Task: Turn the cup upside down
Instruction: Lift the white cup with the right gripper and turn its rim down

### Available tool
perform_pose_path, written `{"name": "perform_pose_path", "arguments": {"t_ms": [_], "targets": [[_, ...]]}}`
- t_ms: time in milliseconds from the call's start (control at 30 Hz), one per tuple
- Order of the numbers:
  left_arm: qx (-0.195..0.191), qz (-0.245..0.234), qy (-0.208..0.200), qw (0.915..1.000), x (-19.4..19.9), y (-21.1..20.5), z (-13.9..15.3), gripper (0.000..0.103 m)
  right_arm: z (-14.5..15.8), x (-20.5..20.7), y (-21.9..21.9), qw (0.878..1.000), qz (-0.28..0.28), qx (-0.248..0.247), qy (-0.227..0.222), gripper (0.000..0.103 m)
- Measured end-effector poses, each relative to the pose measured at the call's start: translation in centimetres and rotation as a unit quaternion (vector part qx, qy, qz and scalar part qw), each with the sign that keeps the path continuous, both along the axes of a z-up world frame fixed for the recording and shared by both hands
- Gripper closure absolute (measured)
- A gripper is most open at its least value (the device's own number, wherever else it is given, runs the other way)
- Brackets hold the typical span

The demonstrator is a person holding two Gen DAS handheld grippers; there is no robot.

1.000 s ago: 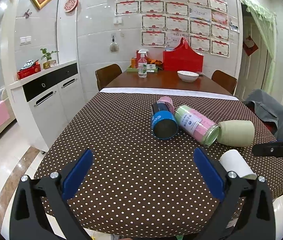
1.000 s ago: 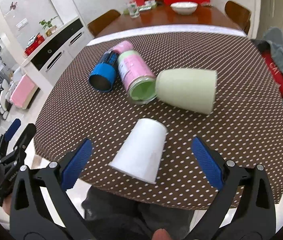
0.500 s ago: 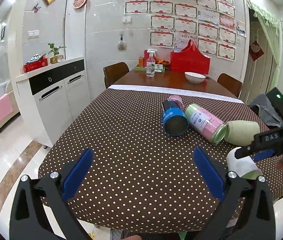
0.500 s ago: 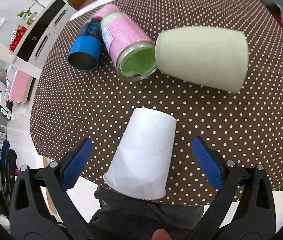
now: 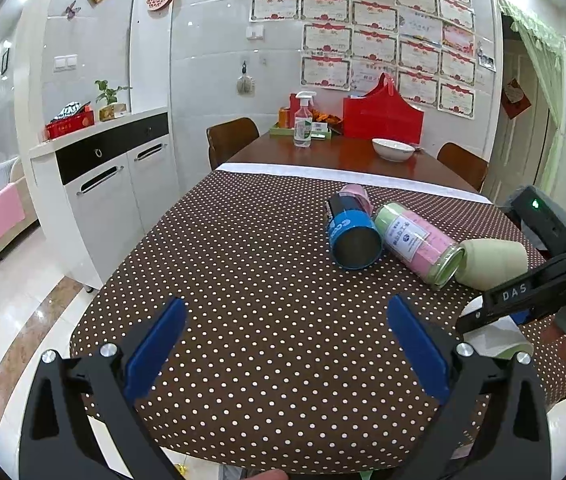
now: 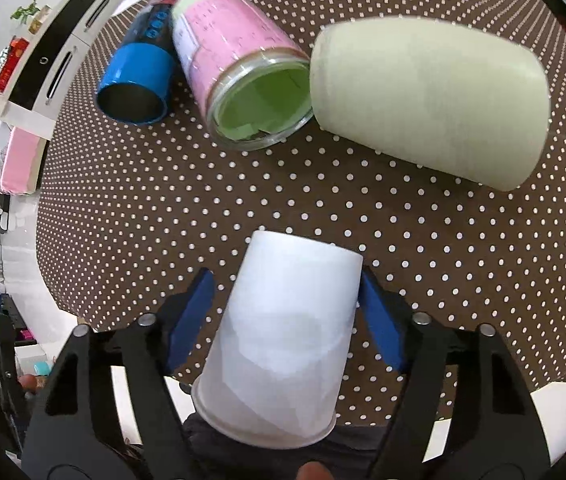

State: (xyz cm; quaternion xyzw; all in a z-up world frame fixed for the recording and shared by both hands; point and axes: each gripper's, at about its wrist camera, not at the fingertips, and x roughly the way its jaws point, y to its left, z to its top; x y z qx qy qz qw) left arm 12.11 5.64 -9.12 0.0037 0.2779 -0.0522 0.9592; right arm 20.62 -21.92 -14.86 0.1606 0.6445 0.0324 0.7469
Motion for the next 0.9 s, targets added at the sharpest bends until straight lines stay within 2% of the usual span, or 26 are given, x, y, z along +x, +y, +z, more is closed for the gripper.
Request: {"name": "perform_pose_path", "arguments": {"t_ms": [33,233,433,567,600,667,767,833,900], "targets": [[0.002,0.001,0.001,1.0,0.1,0.0,0.0,0.004,-0.2,0.0,0.0,1.0,0.003,0.0,0.002,0.04],[0.009,0.005,0.003,0.9999,0.5,-0.2,-0.2,0.004,-0.2,-0.3,0.1,0.999,0.028,0.009,-0.016,0.042],[0.017,0.002,0.002,0.9998,0.7,-0.8,0.0,0.004,1.0,-0.6,-0.9,0.996,0.013,0.071,-0.045,0.042],[0.016,0.005,-0.001,0.9999,0.6,-0.8,0.3,0.004,2.1,-1.1,-1.2,0.988,0.012,0.129,-0.082,0.042],[0.015,0.007,-0.002,0.9999,0.7,-0.8,0.4,0.004,2.6,-1.3,-1.3,0.985,0.012,0.143,-0.099,0.042],[0.014,0.009,-0.004,0.9999,0.6,-0.6,0.6,0.004,3.8,-1.9,-1.0,0.98,0.013,0.139,-0.143,0.042],[0.015,0.014,-0.008,0.9998,0.7,-0.6,1.0,0.004,5.9,-3.2,0.4,0.967,0.008,0.094,-0.237,0.042],[0.013,0.017,-0.01,0.9997,0.7,-0.6,1.2,0.004,7.1,-4.8,1.3,0.95,0.008,0.052,-0.308,0.042],[0.016,0.018,-0.011,0.9997,0.8,-0.8,1.4,0.004,7.4,-6.3,2.7,0.927,0.003,-0.002,-0.374,0.042]]}}
